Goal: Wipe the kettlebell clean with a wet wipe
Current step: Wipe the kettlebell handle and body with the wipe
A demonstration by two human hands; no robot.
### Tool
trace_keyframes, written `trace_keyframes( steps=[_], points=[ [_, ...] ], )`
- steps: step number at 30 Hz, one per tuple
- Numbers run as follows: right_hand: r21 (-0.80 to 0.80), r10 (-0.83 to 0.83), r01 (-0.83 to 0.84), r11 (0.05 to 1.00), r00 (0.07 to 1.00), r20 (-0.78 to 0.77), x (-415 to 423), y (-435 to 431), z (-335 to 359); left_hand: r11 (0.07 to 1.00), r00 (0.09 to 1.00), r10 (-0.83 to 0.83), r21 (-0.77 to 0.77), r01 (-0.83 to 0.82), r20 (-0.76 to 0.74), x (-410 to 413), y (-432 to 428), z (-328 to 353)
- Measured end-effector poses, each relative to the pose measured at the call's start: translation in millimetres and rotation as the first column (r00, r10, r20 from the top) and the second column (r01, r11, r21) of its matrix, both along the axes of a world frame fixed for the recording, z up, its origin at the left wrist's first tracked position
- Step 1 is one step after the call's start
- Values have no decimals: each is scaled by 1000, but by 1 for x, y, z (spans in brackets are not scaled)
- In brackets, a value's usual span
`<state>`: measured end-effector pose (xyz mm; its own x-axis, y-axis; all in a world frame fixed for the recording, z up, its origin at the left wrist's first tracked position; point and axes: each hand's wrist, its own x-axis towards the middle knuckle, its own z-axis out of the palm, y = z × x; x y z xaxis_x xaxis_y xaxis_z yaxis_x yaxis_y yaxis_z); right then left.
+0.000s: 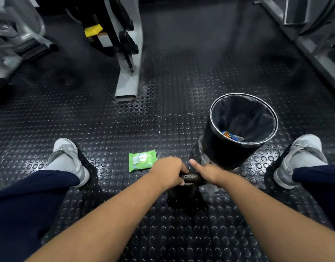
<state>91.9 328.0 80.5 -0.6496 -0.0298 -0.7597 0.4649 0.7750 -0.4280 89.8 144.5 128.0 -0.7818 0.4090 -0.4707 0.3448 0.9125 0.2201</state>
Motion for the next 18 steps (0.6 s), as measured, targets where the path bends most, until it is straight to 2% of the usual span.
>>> trace_keyframes(
  steps=[4, 12, 18],
  points=[
    [-11, -54, 55, 998, 997, 47, -2, 0, -4, 1000, 1000, 15, 8, -15, 6, -2, -2, -2],
    [56, 137, -136, 989, 991, -5, -12, 0, 25, 1000, 1000, 1, 21, -1, 1, -4, -2, -2],
    [44, 128, -130, 991, 991, 31, -16, -6, 21, 1000, 1000, -1, 13, 1, 17, -4, -1, -1]
  ],
)
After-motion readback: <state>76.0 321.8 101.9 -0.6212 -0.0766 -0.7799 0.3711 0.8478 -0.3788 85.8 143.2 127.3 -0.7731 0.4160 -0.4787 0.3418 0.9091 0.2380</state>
